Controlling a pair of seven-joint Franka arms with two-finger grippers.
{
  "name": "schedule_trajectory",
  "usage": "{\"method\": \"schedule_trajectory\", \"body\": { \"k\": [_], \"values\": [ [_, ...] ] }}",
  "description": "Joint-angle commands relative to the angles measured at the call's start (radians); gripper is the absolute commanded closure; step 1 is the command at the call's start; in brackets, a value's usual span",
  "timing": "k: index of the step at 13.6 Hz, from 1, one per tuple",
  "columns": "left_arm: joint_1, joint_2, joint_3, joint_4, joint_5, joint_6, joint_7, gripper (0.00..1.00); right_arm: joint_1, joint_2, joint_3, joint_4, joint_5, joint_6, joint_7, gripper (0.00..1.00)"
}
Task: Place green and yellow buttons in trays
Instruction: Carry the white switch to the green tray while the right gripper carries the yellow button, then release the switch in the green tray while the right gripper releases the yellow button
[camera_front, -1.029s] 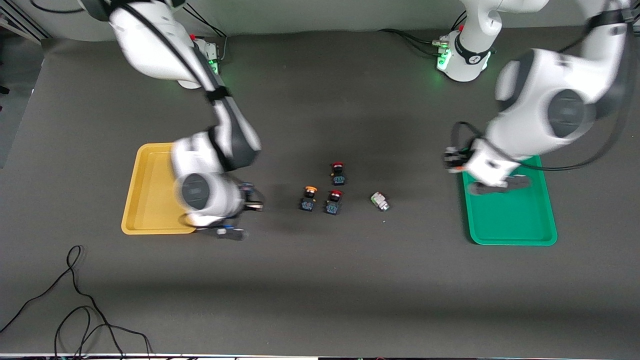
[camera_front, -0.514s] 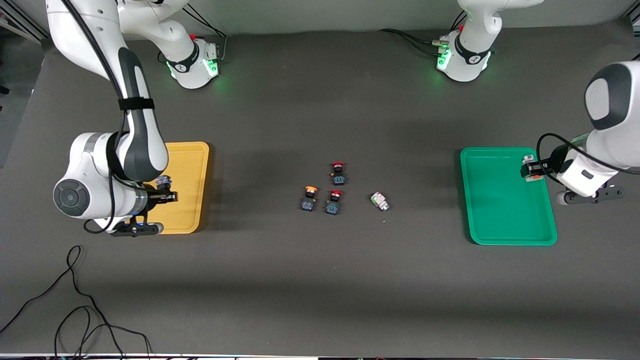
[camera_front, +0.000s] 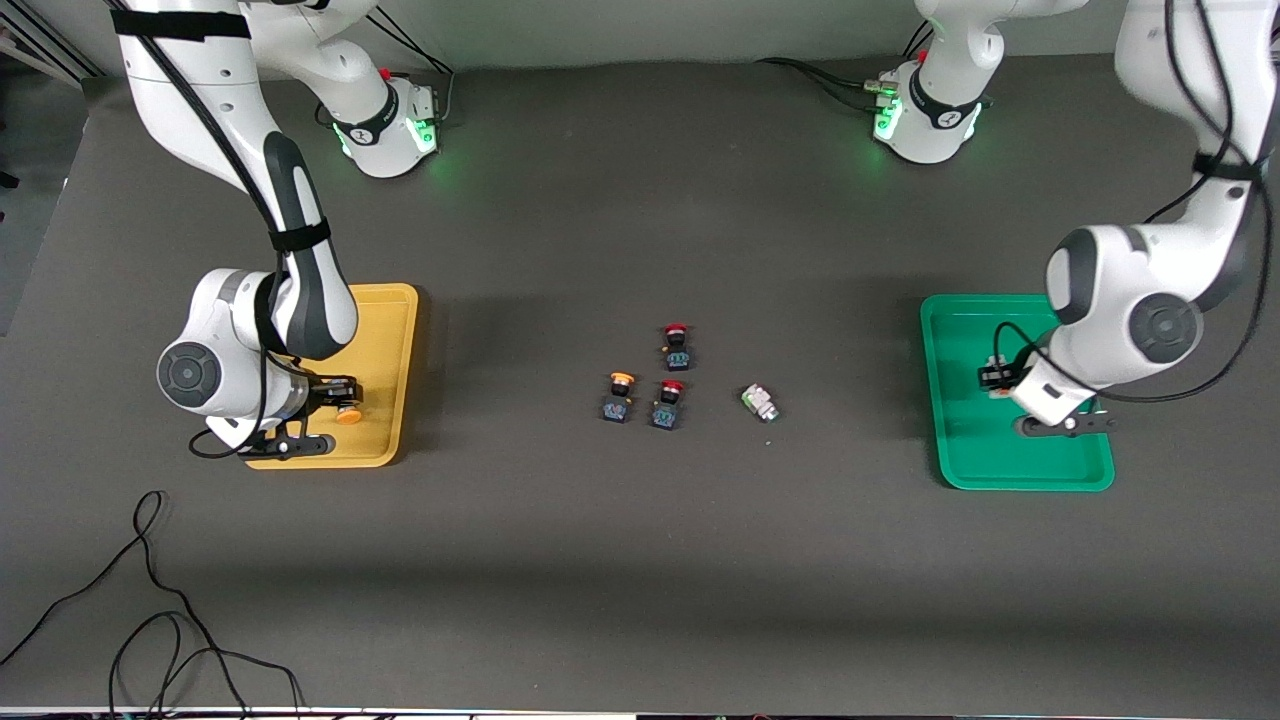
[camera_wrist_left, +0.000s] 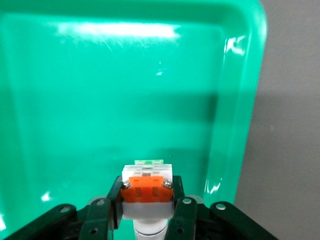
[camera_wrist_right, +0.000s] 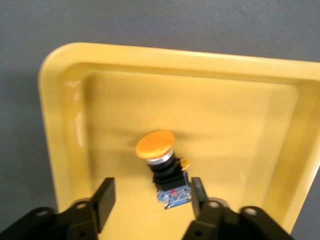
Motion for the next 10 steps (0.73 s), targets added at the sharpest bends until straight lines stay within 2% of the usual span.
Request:
{"method": "schedule_trajectory", "body": {
  "k": [1,2,3,4,5,6,8,10],
  "values": [
    [-0.002,0.038,-0.001,-0.002,0.013,0.044,0.013,0.83,0.019,-0.105,-0.01,0.046,0.044,-0.14,0.012,0.0],
    [-0.002,0.048,-0.001,-0.001,0.013,0.046,0.013,0.82,0.022,-0.119,-0.002,0.079,0.059,-0.194,0.056,0.0],
    [-0.002,0.049,0.001,0.001,0.013,0.046,0.014,0.75,0.052,-0.122,-0.001,0.115,0.07,-0.234,0.131,0.0],
    [0.0,0.049,0.001,0.005,0.013,0.041,0.022,0.6,0.107,-0.119,-0.001,0.145,0.082,-0.242,0.225,0.0],
    [0.0,0.048,0.001,0.01,0.013,0.031,0.051,0.19,0.146,-0.11,-0.001,0.175,0.098,-0.242,0.315,0.0],
    [0.004,0.039,0.001,0.018,0.013,0.02,0.074,0.0,0.185,-0.092,0.001,0.211,0.122,-0.242,0.392,0.0],
    [0.031,0.011,-0.001,0.047,0.013,-0.037,0.077,0.0,0.249,-0.015,0.001,0.307,0.199,-0.242,0.498,0.0],
    [0.034,-0.013,-0.001,0.129,0.006,-0.154,0.082,0.0,0.298,0.071,0.001,0.405,0.252,-0.239,0.601,0.0]
  ]
}}
